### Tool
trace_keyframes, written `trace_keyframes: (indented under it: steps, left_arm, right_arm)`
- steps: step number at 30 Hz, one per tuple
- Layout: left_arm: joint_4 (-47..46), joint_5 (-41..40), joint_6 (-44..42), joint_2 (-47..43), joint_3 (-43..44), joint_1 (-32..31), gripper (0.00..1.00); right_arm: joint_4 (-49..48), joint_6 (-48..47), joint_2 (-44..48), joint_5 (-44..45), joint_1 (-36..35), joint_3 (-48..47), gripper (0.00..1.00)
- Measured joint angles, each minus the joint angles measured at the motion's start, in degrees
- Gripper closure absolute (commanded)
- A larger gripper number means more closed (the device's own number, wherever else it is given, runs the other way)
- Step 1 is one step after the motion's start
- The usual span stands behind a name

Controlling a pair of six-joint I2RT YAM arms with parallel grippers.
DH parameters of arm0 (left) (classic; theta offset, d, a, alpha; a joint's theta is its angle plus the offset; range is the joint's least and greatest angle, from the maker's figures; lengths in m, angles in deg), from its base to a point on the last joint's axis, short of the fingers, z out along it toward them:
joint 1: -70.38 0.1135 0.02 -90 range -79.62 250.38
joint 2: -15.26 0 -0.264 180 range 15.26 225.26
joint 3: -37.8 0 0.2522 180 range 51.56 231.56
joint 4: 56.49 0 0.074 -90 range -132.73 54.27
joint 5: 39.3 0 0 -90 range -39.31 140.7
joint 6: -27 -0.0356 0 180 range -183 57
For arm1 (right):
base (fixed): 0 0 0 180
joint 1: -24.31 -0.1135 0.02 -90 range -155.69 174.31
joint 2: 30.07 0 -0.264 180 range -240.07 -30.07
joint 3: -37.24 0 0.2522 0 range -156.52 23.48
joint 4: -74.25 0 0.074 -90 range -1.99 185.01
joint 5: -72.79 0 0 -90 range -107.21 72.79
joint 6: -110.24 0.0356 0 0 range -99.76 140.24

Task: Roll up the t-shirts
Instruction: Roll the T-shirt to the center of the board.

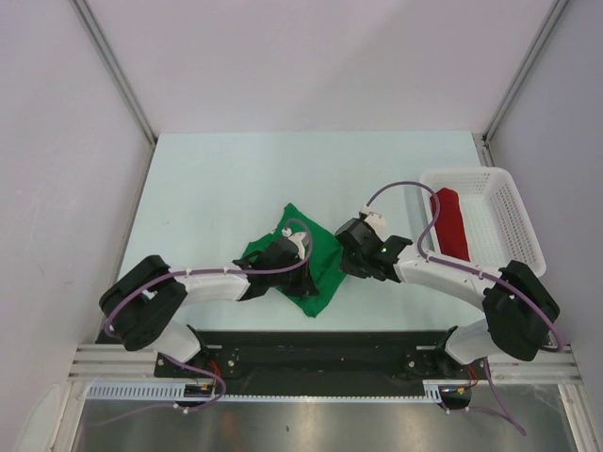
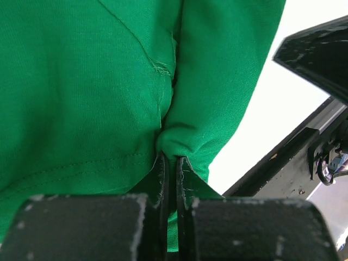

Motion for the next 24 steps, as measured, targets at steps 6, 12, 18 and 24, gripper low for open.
trace_keyframes:
  steps: [6, 12, 18, 24]
  left_arm:
    - [0.0, 0.5, 0.0, 0.0, 0.0, 0.3, 1.0]
    - [0.0, 0.6, 0.0, 0.0, 0.0, 0.3, 1.0]
    - [0.0, 0.9, -0.1, 0.0, 0.0, 0.5, 1.0]
    - [0.0, 0.9, -0.2, 0.0, 0.0, 0.5, 0.77]
  right_arm:
    - [-2.1, 0.0, -1.6, -0.2, 0.0, 0.2, 0.68]
    - [-3.9, 0.0, -2.6, -1.3, 1.1, 0.2, 0.75]
    - [-4.9, 0.0, -3.6, -2.4, 1.8, 0.2, 0.87]
    - [-5.4, 0.1, -4.8, -3.0, 2.0, -0.1, 1.0]
